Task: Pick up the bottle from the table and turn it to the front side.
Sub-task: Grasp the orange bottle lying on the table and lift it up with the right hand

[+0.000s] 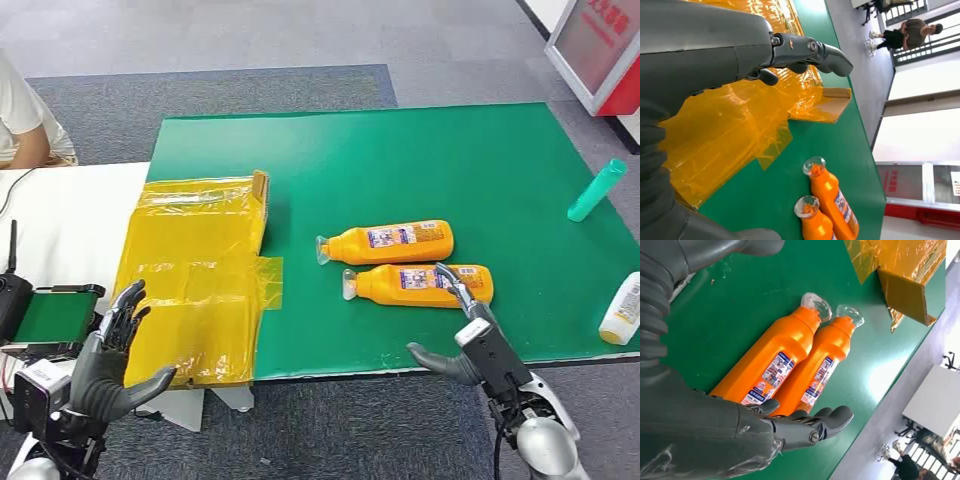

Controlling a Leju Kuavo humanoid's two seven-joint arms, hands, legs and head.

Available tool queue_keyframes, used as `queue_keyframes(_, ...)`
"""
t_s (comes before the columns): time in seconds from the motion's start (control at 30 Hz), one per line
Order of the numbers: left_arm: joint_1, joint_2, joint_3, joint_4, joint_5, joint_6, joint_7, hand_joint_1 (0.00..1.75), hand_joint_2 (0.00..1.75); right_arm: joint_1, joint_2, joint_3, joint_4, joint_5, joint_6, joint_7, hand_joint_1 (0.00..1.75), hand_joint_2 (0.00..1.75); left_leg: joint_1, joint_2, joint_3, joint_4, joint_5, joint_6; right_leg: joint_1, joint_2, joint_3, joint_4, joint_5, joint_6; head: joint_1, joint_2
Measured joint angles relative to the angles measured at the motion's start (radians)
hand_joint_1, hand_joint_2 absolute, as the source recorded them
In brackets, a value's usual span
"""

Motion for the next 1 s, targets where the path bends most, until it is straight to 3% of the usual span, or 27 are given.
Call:
queue_keyframes(0.27, -0.002, 0.008, 0.000, 0.004, -0.004, -0.012, 0.006, 0.00, 1.75, -0.029, 0.012, 0.000, 0.028, 0.091, -0.091, -0.021, 0.00, 1.75, 0.000, 0.000, 0.000, 0.000, 0.000, 0.000, 0.000, 0.000, 0.000, 0.000, 0.000, 0.000, 0.000, 0.000)
queue_keyframes(0.37, -0.005, 0.010, 0.001, 0.005, -0.012, -0.020, 0.014, 0.00, 1.75, -0.041, 0.015, 0.000, 0.037, 0.286, -0.174, -0.019, 0.00, 1.75, 0.000, 0.000, 0.000, 0.000, 0.000, 0.000, 0.000, 0.000, 0.000, 0.000, 0.000, 0.000, 0.000, 0.000)
queue_keyframes(0.47, -0.009, 0.010, 0.001, 0.005, -0.020, -0.033, 0.023, 0.00, 1.75, -0.060, 0.008, 0.007, 0.054, 0.519, -0.202, 0.053, 0.00, 1.75, 0.000, 0.000, 0.000, 0.000, 0.000, 0.000, 0.000, 0.000, 0.000, 0.000, 0.000, 0.000, 0.000, 0.000)
queue_keyframes(0.63, -0.021, 0.010, 0.000, 0.006, -0.033, -0.055, 0.036, 0.00, 1.75, -0.139, -0.031, 0.046, 0.142, 0.838, -0.154, 0.194, 0.00, 1.75, 0.000, 0.000, 0.000, 0.000, 0.000, 0.000, 0.000, 0.000, 0.000, 0.000, 0.001, 0.000, 0.000, 0.000)
queue_keyframes(1.0, -0.043, 0.010, -0.006, 0.007, -0.033, -0.080, 0.032, 0.00, 1.75, -0.344, -0.043, 0.137, 0.415, 0.895, -0.015, 0.269, 0.00, 1.75, 0.000, 0.000, 0.000, 0.000, 0.002, -0.001, 0.000, 0.000, 0.000, 0.000, 0.002, -0.001, 0.000, 0.000)
